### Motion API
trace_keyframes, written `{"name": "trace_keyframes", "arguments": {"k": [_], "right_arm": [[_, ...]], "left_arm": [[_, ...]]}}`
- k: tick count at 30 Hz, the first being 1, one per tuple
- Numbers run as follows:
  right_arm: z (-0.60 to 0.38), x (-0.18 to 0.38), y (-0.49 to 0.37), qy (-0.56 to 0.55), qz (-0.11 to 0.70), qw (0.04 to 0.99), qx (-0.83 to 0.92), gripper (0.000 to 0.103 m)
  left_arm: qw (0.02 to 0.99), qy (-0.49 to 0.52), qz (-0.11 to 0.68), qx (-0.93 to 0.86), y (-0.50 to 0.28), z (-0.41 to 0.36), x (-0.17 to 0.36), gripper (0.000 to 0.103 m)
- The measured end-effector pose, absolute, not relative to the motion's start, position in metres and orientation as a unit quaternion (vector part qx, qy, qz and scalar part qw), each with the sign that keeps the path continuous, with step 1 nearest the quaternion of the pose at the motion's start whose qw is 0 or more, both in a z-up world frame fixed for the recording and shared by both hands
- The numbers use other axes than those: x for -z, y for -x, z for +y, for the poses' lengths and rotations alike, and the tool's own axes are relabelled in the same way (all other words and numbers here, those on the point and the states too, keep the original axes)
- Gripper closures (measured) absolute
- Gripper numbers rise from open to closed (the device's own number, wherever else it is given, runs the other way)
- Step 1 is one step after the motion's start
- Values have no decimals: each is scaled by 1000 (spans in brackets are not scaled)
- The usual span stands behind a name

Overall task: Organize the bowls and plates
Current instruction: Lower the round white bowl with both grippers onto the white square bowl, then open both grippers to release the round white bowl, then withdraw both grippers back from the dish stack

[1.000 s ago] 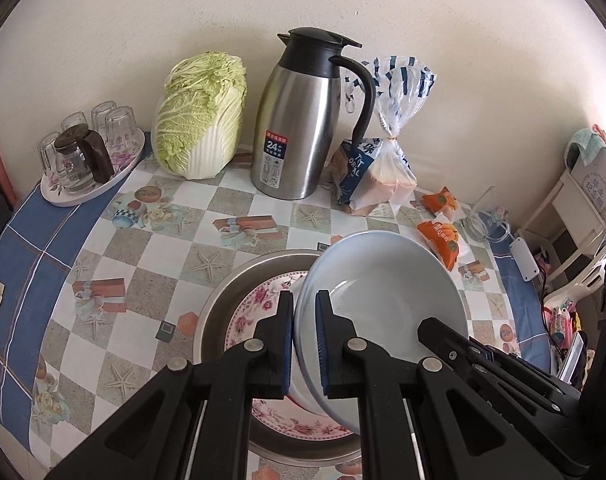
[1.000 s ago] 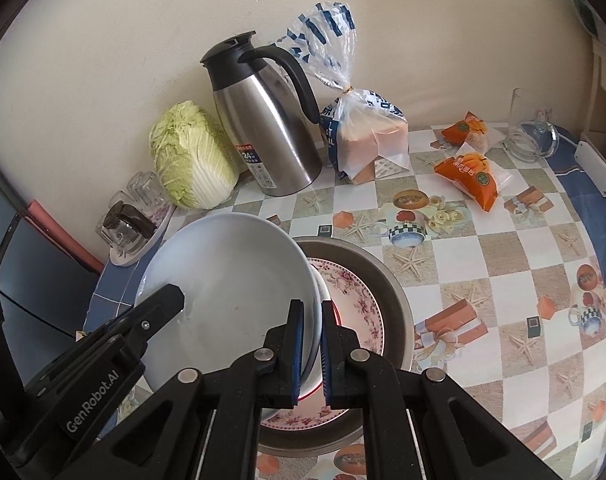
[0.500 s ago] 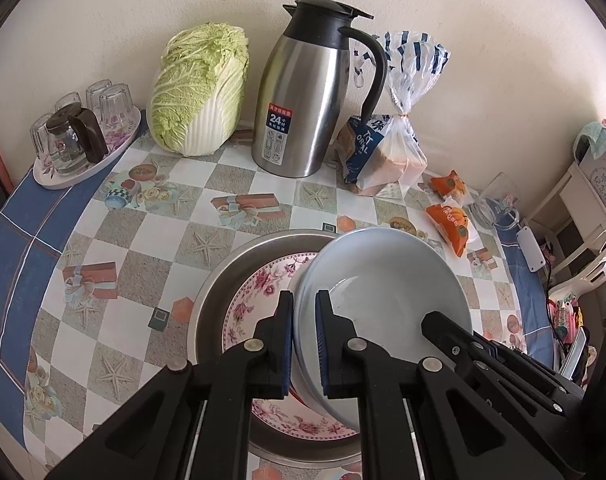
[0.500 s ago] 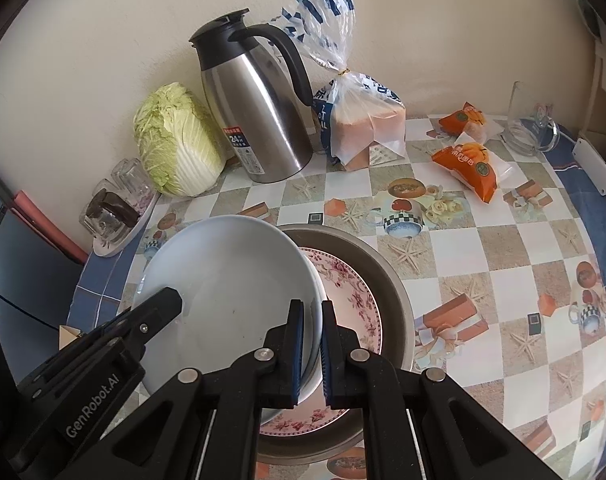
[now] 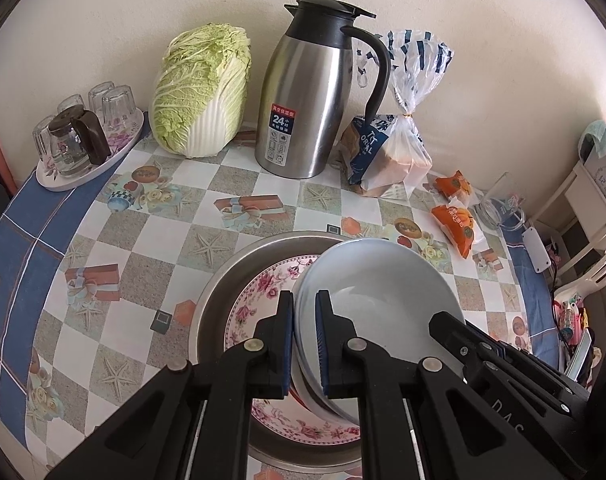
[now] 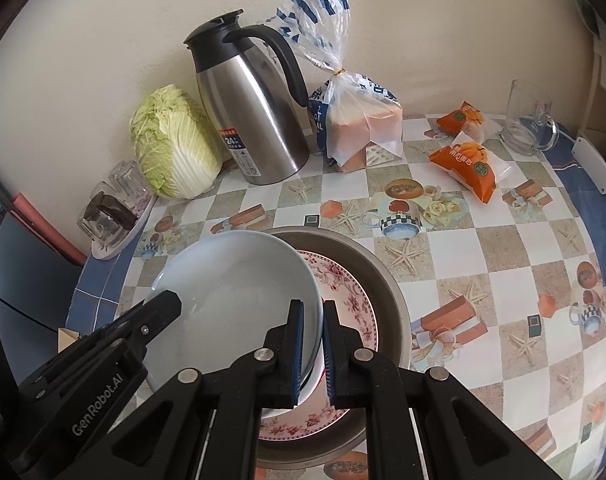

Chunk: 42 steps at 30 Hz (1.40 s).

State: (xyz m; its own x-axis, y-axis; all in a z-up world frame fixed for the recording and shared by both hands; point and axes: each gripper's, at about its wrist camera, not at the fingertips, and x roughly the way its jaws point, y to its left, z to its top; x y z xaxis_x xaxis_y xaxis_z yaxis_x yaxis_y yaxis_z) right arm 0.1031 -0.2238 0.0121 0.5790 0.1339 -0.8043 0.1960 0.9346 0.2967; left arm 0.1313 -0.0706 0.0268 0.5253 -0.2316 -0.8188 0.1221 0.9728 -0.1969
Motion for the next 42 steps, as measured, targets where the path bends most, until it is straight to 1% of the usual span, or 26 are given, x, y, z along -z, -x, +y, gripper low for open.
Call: {"name": "trace_keyframes", "arguments": {"k": [5, 6, 7, 8, 9, 10, 11, 12, 14, 15, 16, 17, 18, 19, 20, 21, 22, 24, 25, 27, 29, 31, 34, 42], "right_arm": [[-225, -15, -102, -181, 454, 873, 15, 91], [-225, -15, -101, -180, 454, 872, 14, 91], [-225, -15, -101, -179, 455, 872, 13, 90], [-225, -15, -101, -179, 455, 872, 11, 88], [-225, -16, -100, -180, 455, 872, 9, 78], [-225, -16, -100, -179, 455, 872, 9, 69], [-225, -17, -99, -177, 454, 873, 11, 66], [-225, -18, -98, -174, 452, 875, 13, 64], [-225, -21, -96, -173, 449, 877, 11, 62], [-225, -21, -96, -173, 448, 877, 11, 61], [-225, -22, -95, -171, 447, 878, 12, 59], [-226, -23, -94, -169, 446, 879, 14, 57], [-226, -23, -93, -169, 446, 879, 15, 53], [-227, -23, -92, -169, 446, 879, 16, 48], [-228, -24, -91, -168, 445, 879, 17, 45], [-228, -24, -90, -168, 443, 880, 18, 41], [-228, -25, -89, -166, 442, 881, 18, 40], [-228, -26, -87, -161, 441, 883, 20, 37], [-227, -26, -86, -158, 441, 883, 21, 32], [-226, -26, -83, -153, 440, 885, 23, 26], [-225, -26, -81, -154, 439, 885, 21, 23], [-225, -26, -78, -155, 436, 886, 20, 12], [-223, -27, -71, -153, 430, 890, 21, 1], [-215, -24, -54, -138, 427, 893, 23, 0]], "left_arm": [[871, 61, 476, 102, -131, -69, -29, 92], [871, 62, 476, 104, -130, -69, -30, 87], [871, 62, 476, 104, -130, -69, -30, 76], [872, 61, 475, 103, -129, -69, -31, 69], [873, 60, 473, 102, -128, -69, -33, 59], [875, 59, 471, 99, -127, -69, -34, 58], [876, 59, 469, 97, -127, -68, -36, 57], [876, 60, 468, 97, -126, -67, -38, 55], [879, 61, 464, 91, -124, -64, -41, 47], [880, 61, 463, 85, -123, -62, -42, 41], [882, 59, 461, 80, -123, -60, -43, 37], [882, 60, 461, 76, -122, -57, -43, 35], [882, 62, 461, 73, -121, -54, -43, 34], [882, 63, 462, 70, -120, -52, -42, 29], [882, 64, 463, 65, -119, -49, -41, 26], [882, 63, 463, 60, -118, -47, -41, 19], [883, 63, 462, 55, -117, -44, -40, 16], [884, 67, 460, 49, -114, -38, -38, 14], [885, 70, 459, 46, -112, -34, -38, 11], [886, 77, 456, 40, -108, -28, -36, 7], [886, 78, 456, 34, -105, -24, -35, 7], [885, 72, 459, 30, -102, -22, -32, 6], [883, 58, 465, 30, -96, -22, -28, 6], [887, 24, 461, 18, -77, -22, -25, 7]]}}
